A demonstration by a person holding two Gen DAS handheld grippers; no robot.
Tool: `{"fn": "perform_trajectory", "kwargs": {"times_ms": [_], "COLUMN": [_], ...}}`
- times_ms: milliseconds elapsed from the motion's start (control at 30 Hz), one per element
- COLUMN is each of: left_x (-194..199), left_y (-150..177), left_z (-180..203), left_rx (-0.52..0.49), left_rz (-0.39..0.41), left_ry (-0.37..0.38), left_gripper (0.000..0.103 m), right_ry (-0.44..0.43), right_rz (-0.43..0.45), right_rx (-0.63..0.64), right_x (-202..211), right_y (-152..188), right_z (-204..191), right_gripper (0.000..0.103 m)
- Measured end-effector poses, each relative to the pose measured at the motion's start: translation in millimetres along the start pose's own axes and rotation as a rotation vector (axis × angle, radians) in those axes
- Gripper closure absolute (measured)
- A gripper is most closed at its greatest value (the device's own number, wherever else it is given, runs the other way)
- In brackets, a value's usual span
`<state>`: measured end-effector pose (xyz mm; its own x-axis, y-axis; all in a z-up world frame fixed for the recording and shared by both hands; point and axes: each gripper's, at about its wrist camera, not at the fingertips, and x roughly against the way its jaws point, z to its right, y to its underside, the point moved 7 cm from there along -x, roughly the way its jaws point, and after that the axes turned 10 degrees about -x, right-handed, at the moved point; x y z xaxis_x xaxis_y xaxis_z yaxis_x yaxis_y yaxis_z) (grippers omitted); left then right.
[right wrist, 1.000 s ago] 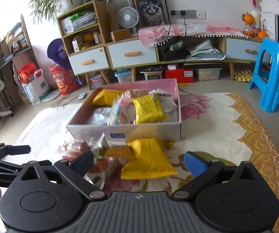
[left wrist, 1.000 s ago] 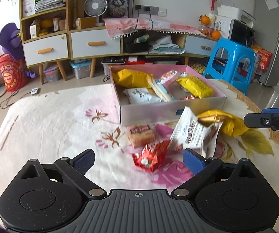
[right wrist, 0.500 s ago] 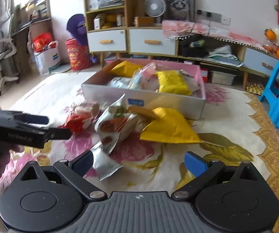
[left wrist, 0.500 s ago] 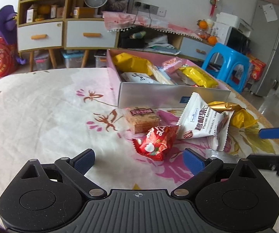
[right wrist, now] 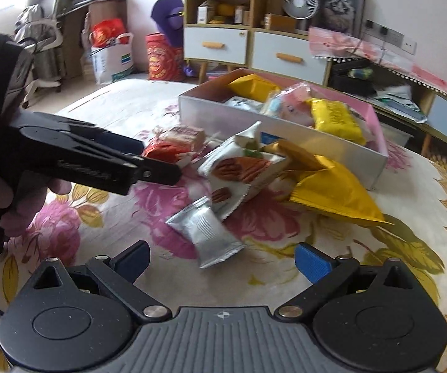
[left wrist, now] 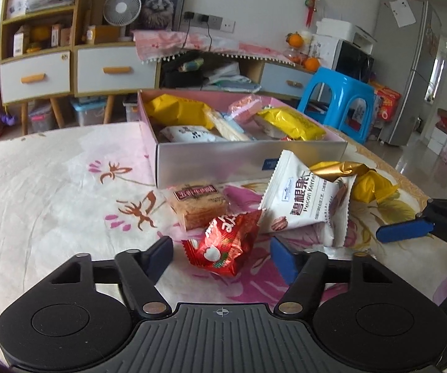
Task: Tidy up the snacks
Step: 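Grasp the red candy with the left gripper while the right grasps a silver packet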
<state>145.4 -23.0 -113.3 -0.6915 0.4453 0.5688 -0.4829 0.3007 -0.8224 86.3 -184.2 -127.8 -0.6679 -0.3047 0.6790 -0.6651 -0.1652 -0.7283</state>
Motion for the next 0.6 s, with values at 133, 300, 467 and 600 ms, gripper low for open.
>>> {"fn": "perform_trajectory", "kwargs": {"times_ms": [133, 300, 467, 600], "left_x": [-1.0, -0.9, 0.7, 2.5], "left_y": [-0.1, -0.1, 0.1, 0.5], "left_z": [-1.7, -2.8, -3.1, -0.4], "left_rx": [0.016, 0.02, 0.046, 0.06], "left_rz": [0.002, 0.003, -0.001, -0.011], "left_ry": [0.001, 0.002, 0.004, -0.012], "left_gripper": [0.053, 0.058, 0.064, 0.066], "right_ry": [-0.017, -0.031, -0.037, -0.047], "right_rz": [-0.008, -0.01, -0.009, -0.01], "right_rx": [0.006, -0.018, -0.02, -0.01], "right_x": [-2.6, -5.6, -6.3, -5.6], "right_y": [-0.8, -3.7, -6.4, -8.5], "right_z": [-3.8, -2.5, -2.2, -4.5], "right_gripper": [0.015, 0.022, 0.032, 0.04]}}
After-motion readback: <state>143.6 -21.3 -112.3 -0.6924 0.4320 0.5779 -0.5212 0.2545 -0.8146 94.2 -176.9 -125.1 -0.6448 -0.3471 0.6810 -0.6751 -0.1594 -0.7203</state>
